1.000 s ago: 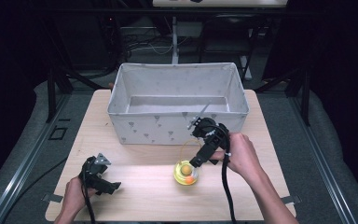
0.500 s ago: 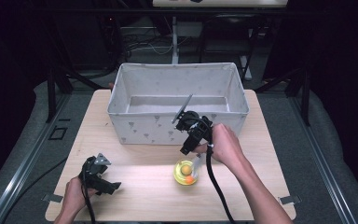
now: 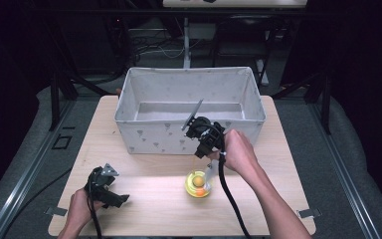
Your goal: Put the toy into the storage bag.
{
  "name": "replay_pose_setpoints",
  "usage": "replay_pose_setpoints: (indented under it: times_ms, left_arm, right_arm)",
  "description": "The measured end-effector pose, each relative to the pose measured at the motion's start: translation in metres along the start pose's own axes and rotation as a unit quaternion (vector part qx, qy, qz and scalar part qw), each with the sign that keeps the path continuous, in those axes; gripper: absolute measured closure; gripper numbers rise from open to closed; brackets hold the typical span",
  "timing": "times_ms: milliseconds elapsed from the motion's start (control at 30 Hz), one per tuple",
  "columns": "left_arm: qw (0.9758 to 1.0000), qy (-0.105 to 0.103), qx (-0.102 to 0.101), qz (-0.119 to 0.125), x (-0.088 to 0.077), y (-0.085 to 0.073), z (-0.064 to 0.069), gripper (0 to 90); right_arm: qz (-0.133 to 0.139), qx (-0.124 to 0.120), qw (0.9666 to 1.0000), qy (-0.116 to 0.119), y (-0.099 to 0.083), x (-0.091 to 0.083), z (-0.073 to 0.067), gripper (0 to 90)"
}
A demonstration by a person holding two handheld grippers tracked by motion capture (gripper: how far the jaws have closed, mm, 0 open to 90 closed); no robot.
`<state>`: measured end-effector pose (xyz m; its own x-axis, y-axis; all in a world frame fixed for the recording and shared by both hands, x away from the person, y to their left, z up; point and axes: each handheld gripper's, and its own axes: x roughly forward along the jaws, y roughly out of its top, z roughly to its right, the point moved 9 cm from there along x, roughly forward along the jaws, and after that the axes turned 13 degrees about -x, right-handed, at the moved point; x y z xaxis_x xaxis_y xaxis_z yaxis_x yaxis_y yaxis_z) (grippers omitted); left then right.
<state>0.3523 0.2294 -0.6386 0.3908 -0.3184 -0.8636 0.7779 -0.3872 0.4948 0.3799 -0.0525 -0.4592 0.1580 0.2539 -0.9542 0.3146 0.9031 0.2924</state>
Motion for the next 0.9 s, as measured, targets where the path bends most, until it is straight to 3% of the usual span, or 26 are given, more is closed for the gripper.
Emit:
replay_pose_setpoints:
  times_ms: [267,600,900]
  left_arm:
    - [1.0,-0.005,-0.003,0.006,-0.001,0.001,0.0,0.3]
    - [0.9999,-0.003,-0.006,0.012,-0.003,0.003,0.001,0.3]
    - [0.9999,-0.007,-0.011,0.011,-0.002,0.001,-0.002,0.3]
  right_arm:
    - [0.01,-0.003,0.9999,-0.001,0.003,-0.004,-0.003,88.5]
    - [0.026,-0.008,0.9994,-0.021,0.007,-0.028,-0.002,88.6]
    - [0.026,-0.014,0.9995,-0.015,0.006,-0.035,-0.004,88.5]
